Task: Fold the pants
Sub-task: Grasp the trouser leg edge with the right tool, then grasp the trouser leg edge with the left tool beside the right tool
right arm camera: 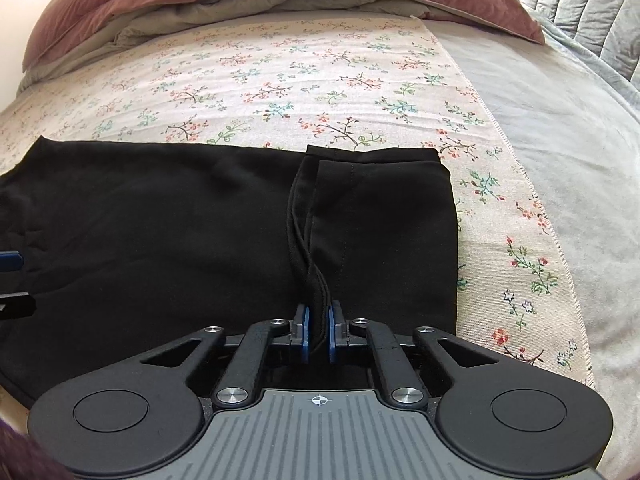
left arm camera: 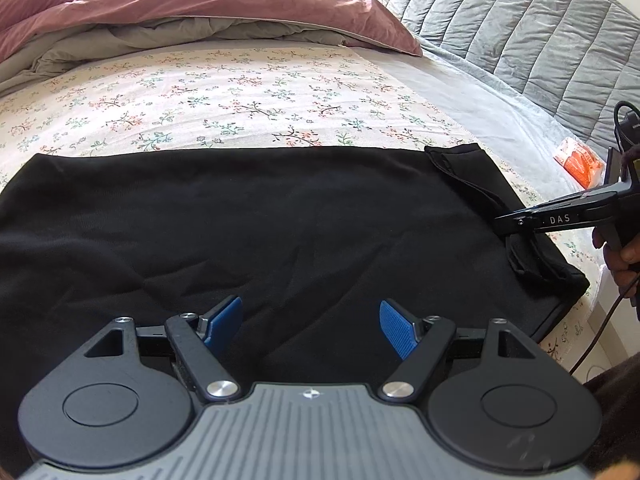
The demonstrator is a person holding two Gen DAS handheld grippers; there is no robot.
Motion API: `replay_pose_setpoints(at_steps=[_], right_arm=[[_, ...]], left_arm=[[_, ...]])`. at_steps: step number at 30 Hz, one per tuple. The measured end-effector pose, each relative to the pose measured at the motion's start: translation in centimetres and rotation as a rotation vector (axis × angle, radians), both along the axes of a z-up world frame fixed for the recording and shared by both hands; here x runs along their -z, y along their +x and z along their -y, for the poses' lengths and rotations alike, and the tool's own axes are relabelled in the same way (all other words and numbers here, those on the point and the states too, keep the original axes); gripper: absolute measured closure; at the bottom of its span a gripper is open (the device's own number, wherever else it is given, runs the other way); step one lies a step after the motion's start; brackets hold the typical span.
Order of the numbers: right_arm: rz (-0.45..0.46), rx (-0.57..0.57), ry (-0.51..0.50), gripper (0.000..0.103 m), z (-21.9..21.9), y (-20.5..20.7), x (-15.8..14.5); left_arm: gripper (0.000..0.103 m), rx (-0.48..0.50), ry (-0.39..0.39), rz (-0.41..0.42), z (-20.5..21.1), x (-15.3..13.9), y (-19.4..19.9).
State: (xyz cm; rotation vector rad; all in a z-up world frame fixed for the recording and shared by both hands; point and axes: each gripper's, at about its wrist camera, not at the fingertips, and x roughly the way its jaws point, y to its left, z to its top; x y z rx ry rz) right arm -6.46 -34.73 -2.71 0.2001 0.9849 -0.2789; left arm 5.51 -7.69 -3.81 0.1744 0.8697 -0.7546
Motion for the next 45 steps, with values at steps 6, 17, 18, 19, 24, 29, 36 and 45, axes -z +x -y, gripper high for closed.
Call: replay_pose_setpoints(at_steps=[6, 17, 18, 19, 24, 29, 36, 45], right_arm=[[0.063, -0.014, 0.096, 0.096, 0.0, -0.3, -1.6], [0.131, -0.123, 0.306, 0.096, -3.6, 3.7, -3.6], [0.131, -0.138, 0.314, 0.096, -4.3, 4.3, -3.7], [0.13, -0.149, 0.323, 0.096, -4.9, 4.7, -3.8], [0.122, -0.205, 0.36, 0.095, -8.5, 7.9, -3.4], [0.138, -0.246, 0.401, 0.095, -11.8, 9.9, -3.4], [0.111, -0.314, 0.484, 0.095, -17.4, 12.7, -2.5], [0.052, -0.281, 0.509, 0.095, -19.2, 14.9, -0.3]], left_arm=[[0.016, -0.004, -0.12, -0.118, 0.5, 0.3, 1.0], [0.016, -0.104, -0.193, -0.166, -1.7, -0.4, 2.2], [0.016, -0.124, -0.197, -0.166, -2.3, -0.5, 2.4], [0.016, -0.141, -0.203, -0.165, -2.9, -0.7, 2.6], [0.016, -0.228, -0.216, -0.157, -6.2, -1.6, 3.4], [0.016, -0.284, -0.216, -0.152, -10.2, -2.2, 4.2], [0.016, -0.151, -0.47, -0.345, -13.6, -1.2, 6.3], [0.026, -0.022, -0.454, -0.36, -12.0, -0.4, 5.4]])
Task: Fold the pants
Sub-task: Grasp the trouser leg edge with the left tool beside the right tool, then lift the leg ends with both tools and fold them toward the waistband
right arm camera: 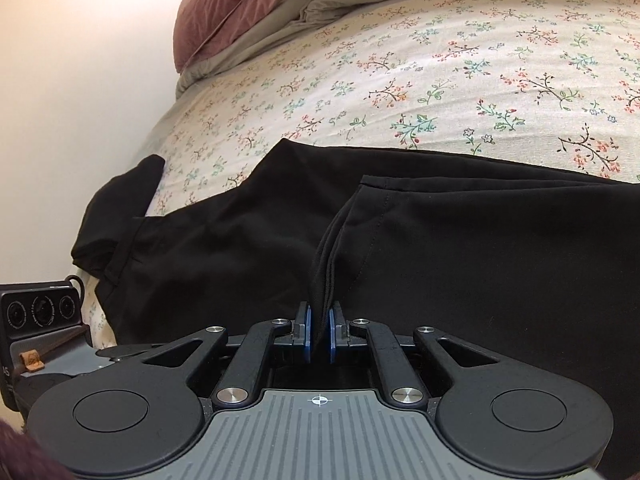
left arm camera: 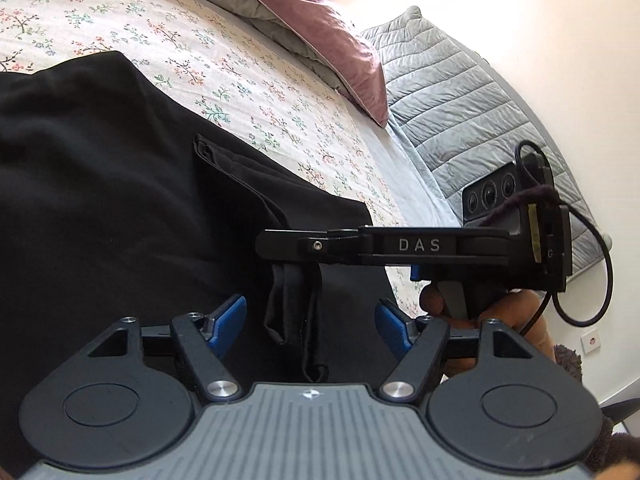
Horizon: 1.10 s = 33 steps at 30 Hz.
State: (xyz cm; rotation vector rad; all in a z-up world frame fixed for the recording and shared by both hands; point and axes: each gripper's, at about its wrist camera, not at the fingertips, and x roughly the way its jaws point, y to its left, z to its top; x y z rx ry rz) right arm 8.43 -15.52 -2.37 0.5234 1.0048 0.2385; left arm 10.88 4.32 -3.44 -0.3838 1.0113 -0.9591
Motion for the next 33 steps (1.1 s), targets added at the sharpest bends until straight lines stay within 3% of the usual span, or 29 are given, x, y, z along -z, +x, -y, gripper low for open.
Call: replay_pose_setpoints(at_steps=[1, 3, 5, 10, 21, 33], right_arm=[[-0.004, 0.004, 0.01, 0.095, 0.1, 0.1, 0.1], [-0.005, 0.011, 0.018, 0.095, 0.2, 0.2, 0.2], [0.0, 0.019, 0.022, 0.095, 0.3, 0.1, 0.2], [0.053, 0.031, 0.033, 0.095, -1.2, 0.2, 0.0], [0.151, -0.017, 0.168, 0.095, -9.7, 3.7, 1.0], [0.194, -0.148, 0.171, 0.095, -19.3, 7.7, 0.9]], left_arm=[[0.032, 0.006, 0.031, 0.018, 0.5, -0.1, -0.2], [0.083, -0.014, 0.121, 0.047, 1.5, -0.1, -0.5], [0.082, -0.08, 0.185, 0.073, 1.7, -0.3, -0.9], [0.083, -0.179, 0.236, 0.131, 0.1, -1.6, -1.2], [0.083, -0.42, 0.331, 0.178, -8.9, -3.5, -0.9], [0.083, -0.628, 0.331, 0.183, -16.9, -4.6, -1.0]])
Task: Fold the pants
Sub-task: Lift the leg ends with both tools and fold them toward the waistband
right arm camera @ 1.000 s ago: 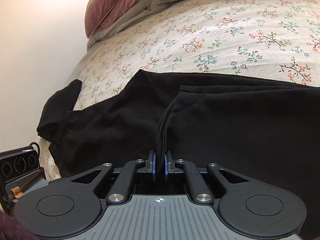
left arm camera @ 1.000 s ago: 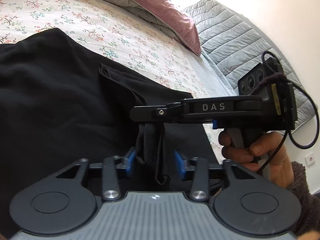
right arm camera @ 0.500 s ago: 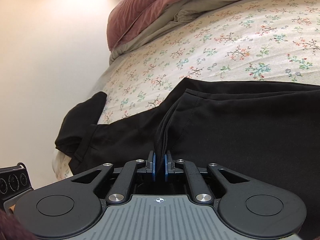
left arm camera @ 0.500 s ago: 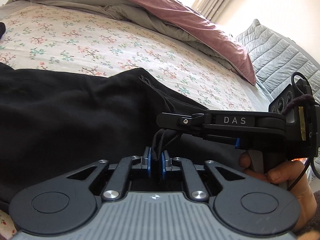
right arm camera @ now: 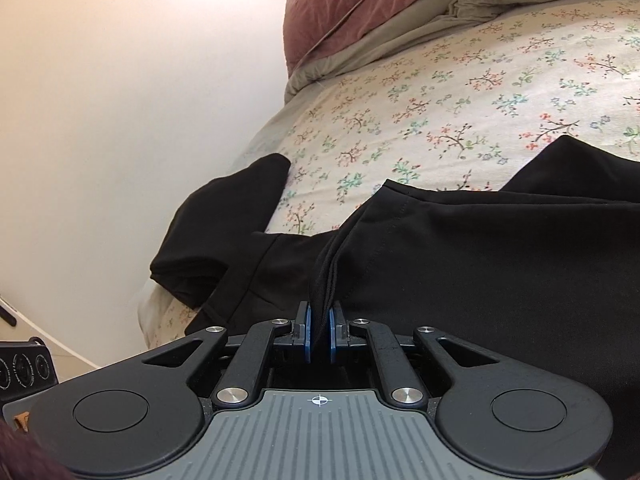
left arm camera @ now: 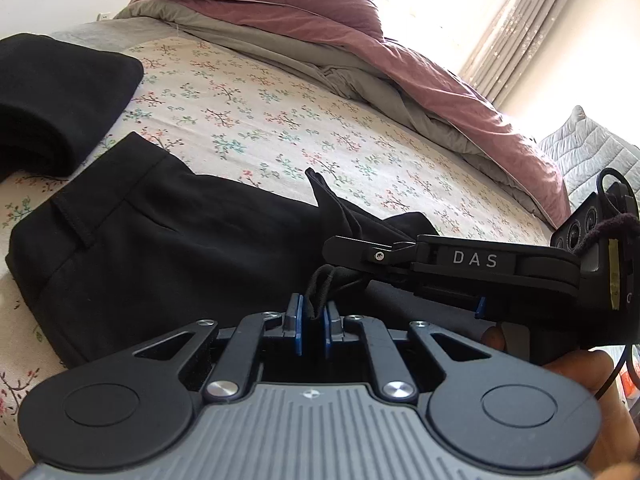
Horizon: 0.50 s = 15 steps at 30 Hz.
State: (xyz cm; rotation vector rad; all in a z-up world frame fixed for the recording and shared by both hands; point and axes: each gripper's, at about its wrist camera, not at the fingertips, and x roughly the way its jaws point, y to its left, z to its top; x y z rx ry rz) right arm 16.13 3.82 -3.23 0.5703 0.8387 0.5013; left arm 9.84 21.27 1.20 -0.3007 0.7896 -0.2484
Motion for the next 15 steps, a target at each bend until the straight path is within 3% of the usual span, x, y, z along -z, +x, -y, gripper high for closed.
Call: replay_pose_setpoints(at_steps=[15], right_arm=[[0.006, -0.108, 0.044, 0.094, -11.2, 4.3, 1.0]], left_arm=[[0.083, -0.249, -0.09, -0.018, -10.7, -0.2, 0.2]])
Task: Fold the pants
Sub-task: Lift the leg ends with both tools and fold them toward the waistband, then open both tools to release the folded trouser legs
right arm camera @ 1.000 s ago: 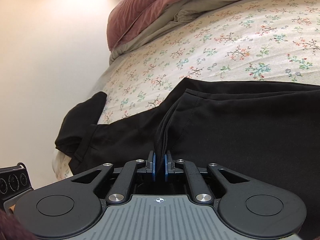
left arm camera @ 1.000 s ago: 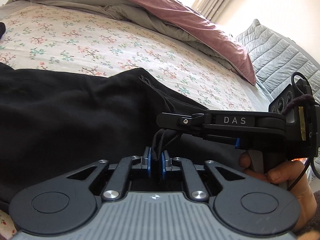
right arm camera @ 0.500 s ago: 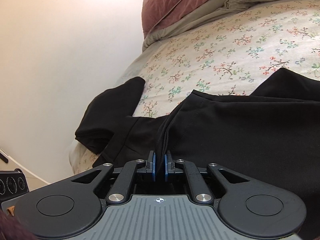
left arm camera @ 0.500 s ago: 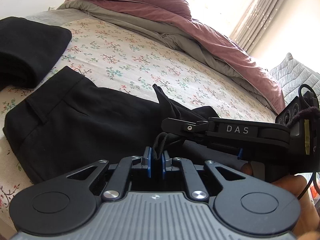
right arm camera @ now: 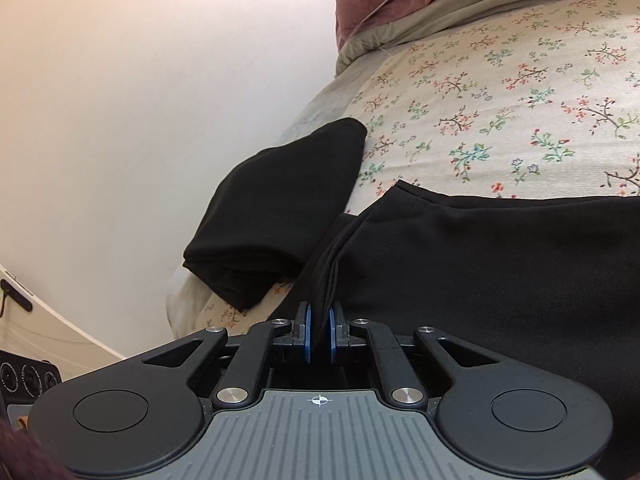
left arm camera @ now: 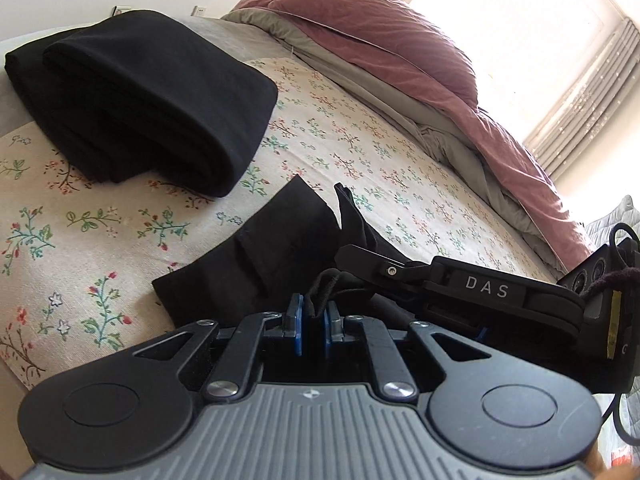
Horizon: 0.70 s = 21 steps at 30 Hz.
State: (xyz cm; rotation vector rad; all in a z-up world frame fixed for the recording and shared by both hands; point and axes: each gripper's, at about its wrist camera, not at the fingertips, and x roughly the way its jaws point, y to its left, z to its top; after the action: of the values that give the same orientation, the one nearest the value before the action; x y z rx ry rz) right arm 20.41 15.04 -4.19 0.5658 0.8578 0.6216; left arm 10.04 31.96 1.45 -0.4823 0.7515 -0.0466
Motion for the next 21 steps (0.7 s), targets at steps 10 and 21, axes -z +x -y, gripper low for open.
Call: replay_pose_setpoints(at_steps=[10, 21], right_arm=[[-0.021, -0.042, 0.009, 0.094, -4.1, 1.0, 0.9], [-0.027, -0.025, -0.02, 0.052, -3.6, 1.3, -0.2]], left_arm=[[0.083, -0.108, 0.0, -0.026, -2.7, 0.4, -0.9], [0.064, -0.18, 0.05, -0.011, -3.3, 0.0, -1.1]])
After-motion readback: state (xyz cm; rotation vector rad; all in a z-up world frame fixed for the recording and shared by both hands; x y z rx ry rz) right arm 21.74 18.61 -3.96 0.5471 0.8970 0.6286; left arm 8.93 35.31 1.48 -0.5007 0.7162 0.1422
